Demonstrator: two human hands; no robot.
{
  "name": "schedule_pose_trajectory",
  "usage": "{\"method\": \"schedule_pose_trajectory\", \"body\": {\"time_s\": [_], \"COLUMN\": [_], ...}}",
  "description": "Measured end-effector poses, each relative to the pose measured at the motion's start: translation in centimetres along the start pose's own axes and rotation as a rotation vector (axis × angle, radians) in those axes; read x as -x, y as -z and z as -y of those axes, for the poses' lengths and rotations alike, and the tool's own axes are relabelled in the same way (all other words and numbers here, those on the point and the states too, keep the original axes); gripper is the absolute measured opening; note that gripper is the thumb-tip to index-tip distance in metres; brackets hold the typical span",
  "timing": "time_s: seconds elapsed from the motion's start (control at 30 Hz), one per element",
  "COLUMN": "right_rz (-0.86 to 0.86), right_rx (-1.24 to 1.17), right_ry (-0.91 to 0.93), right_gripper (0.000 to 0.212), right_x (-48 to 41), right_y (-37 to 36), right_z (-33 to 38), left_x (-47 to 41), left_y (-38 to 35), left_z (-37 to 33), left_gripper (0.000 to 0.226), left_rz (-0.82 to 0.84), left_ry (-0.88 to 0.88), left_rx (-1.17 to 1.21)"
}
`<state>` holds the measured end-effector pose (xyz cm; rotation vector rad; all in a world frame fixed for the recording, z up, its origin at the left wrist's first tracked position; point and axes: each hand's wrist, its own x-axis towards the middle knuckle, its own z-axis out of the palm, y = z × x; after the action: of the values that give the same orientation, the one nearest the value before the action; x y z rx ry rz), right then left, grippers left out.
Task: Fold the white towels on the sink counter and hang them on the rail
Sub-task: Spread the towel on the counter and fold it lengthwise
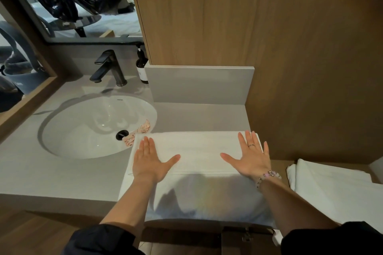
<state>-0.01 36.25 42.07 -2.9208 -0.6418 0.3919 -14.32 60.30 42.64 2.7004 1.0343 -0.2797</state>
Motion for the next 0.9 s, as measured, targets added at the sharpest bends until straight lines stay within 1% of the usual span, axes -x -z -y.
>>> {"method": "schedule_pose_trajectory", "body": {"time_s": [0.1, 0.17, 0.23, 0.33, 0.37, 0.43, 0.5, 0.53, 0.6, 0.67, 0.73, 0.8, 0.87, 0.9], "right_rz": [-0.02, -0.02, -0.012, -0.029, -0.056, -0.143, -0.248, -0.258, -0.223, -0.185, -0.202, -0.174, -0.183, -0.177], "right_rx": [0.002, 0.008, 0.011, 0.053, 0.061, 0.029, -0.042, -0.082, -0.09, -0.045, -0.019, -0.019, -0.022, -0.011], "right_ry": [-0.014, -0.014, -0.007, 0.033, 0.066, 0.163, 0.237, 0.255, 0.249, 0.231, 0.24, 0.257, 0.269, 0.267], "right_gripper": [0.101, 0.101, 0.1, 0.089, 0.083, 0.076, 0.075, 0.071, 0.055, 0.056, 0.058, 0.07, 0.08, 0.079], "right_x": [0.0, -0.1, -0.2, 0.2, 0.7, 2.4, 5.0, 6.1, 7.2, 7.0, 6.3, 5.7, 5.1, 4.8], "right_y": [0.1, -0.1, -0.1, 0.1, 0.1, -0.4, -1.6, -2.4, -4.0, -4.9, -4.9, -4.4, -4.1, -4.0], "right_z": [-0.2, -0.2, -0.2, -0.3, -0.1, 0.9, 2.8, 3.7, 4.6, 4.6, 4.3, 4.3, 4.4, 4.5], "left_x": [0.3, 0.3, 0.1, 0.2, 0.7, 2.5, 5.2, 6.5, 8.0, 7.9, 7.0, 6.0, 5.2, 4.8], "left_y": [-0.1, -0.2, -0.1, 0.1, 0.0, -0.7, -1.6, -2.1, -3.3, -3.8, -3.9, -3.7, -3.4, -3.4], "left_z": [0.1, 0.5, 1.1, 1.2, 1.0, 0.1, -0.7, -0.9, -1.0, -0.8, -0.8, -0.9, -1.2, -1.3], "left_gripper": [0.106, 0.099, 0.089, 0.078, 0.074, 0.07, 0.082, 0.09, 0.097, 0.101, 0.089, 0.077, 0.076, 0.077], "left_rz": [-0.047, -0.082, -0.082, -0.065, -0.078, -0.13, -0.151, -0.13, -0.076, -0.055, -0.044, -0.018, -0.003, 0.0], "left_ry": [0.04, 0.061, 0.051, 0.035, 0.016, -0.075, -0.165, -0.189, -0.194, -0.196, -0.195, -0.186, -0.188, -0.191], "left_rx": [0.006, 0.01, 0.01, 0.007, 0.001, 0.007, 0.015, 0.004, -0.014, -0.009, -0.033, -0.046, -0.039, -0.041]}}
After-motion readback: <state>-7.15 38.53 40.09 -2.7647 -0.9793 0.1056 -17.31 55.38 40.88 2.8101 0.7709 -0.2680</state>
